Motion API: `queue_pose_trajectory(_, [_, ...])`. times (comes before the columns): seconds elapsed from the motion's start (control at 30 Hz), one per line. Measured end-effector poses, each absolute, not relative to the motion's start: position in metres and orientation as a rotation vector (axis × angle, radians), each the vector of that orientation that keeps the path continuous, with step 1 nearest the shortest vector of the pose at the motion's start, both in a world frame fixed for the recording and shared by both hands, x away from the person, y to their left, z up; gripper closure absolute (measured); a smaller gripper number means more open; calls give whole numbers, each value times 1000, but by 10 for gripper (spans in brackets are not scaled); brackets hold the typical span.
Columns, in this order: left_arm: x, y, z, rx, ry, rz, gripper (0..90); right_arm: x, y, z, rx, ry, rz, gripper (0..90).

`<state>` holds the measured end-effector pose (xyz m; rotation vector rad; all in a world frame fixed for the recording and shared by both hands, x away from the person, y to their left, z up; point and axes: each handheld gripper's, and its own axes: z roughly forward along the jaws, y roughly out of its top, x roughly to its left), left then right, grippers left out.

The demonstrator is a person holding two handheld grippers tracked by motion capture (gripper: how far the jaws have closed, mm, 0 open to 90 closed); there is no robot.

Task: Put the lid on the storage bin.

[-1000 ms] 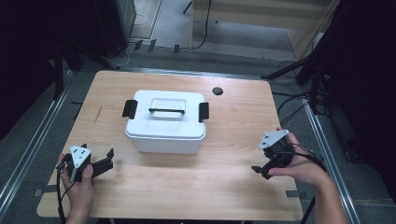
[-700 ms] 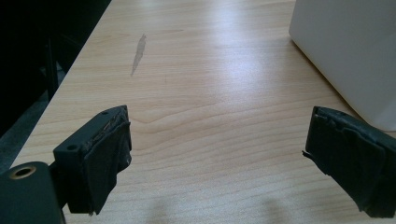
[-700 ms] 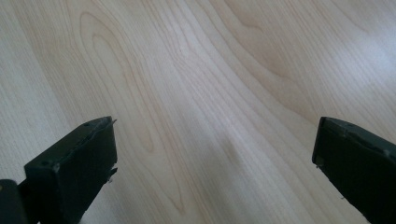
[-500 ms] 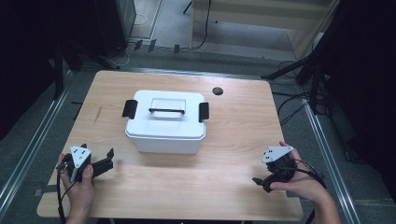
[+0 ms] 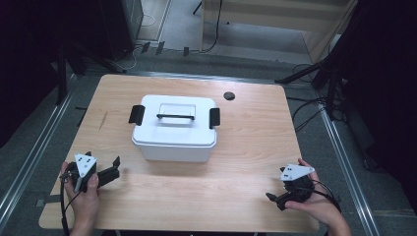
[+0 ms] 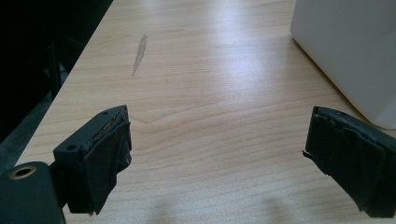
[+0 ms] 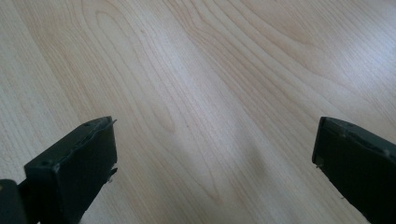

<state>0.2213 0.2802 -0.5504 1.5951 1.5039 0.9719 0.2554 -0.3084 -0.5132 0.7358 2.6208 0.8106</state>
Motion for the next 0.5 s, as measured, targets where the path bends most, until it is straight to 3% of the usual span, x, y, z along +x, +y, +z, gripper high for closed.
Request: queue_pose_trajectory(0.5, [221,279,-550,1595,1512,985,73,245,-326,-530,838,2472,958,0])
